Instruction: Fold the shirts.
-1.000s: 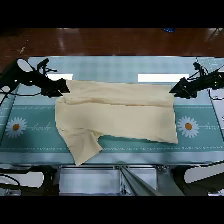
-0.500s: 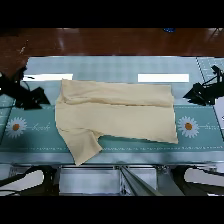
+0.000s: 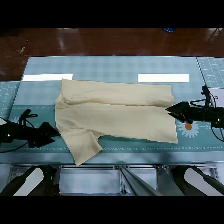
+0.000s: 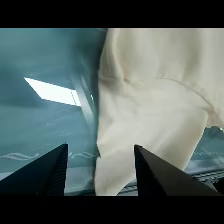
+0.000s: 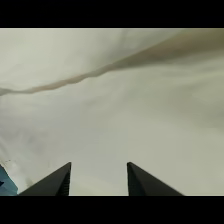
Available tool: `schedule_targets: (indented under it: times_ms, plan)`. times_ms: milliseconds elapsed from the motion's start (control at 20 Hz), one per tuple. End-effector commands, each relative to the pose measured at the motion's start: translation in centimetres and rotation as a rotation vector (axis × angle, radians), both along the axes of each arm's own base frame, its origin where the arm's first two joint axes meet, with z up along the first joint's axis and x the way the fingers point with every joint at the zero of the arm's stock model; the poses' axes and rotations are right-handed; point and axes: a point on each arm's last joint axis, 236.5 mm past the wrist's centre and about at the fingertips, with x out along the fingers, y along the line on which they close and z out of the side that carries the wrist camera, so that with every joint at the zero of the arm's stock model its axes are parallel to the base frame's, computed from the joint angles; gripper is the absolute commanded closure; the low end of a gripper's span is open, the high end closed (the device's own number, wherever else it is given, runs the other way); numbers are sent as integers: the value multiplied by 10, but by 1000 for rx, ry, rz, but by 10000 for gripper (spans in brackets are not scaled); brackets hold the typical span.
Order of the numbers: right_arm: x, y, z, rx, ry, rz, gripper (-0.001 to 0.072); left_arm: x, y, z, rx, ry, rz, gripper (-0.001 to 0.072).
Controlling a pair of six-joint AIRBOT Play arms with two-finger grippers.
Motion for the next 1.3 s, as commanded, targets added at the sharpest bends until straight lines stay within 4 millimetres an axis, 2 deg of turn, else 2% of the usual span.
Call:
schedule_targets:
  times_ms: [0,200,350,400,500,550,600,650,700,800,950,1150,1250]
  plan:
    - [2,9,10,51,-45,-22,305,-12,-19,-14,-47,10,21,199]
    - [6,11,15,75,-56,-40,306,15,-29,-11,-58,-74,71,199]
    - [6,9,18,85,-53,-52,306,24,-42,-22,-20,-82,44,199]
    - [8,0,20,84,-54,-84,306,24,-48,-26,-11,-74,30,199]
    - [8,-36,24,61,-66,-194,306,19,-59,-32,-3,-62,-19,201]
    - [1,-57,21,33,-57,-242,306,17,-64,-35,-4,-51,-38,283]
    - [-9,-77,13,-5,-16,-288,306,14,-67,-36,-12,-40,-55,639]
    - [-25,-92,-2,-40,72,-334,306,15,-71,-32,-29,-49,-70,689]
    - [-45,-96,-19,-80,179,-336,306,16,-74,-28,-46,-59,-81,689]
    - [-81,-89,-44,-161,355,-265,306,22,-75,-20,-55,-69,-93,689]
    - [-122,-81,-62,-300,524,-102,306,29,-75,-15,-55,-89,-97,689]
    - [-141,-68,-70,-307,624,6,306,29,-75,-14,-55,-89,-97,689]
    - [-141,-65,-75,-279,648,10,306,29,-75,-14,-55,-89,-97,689]
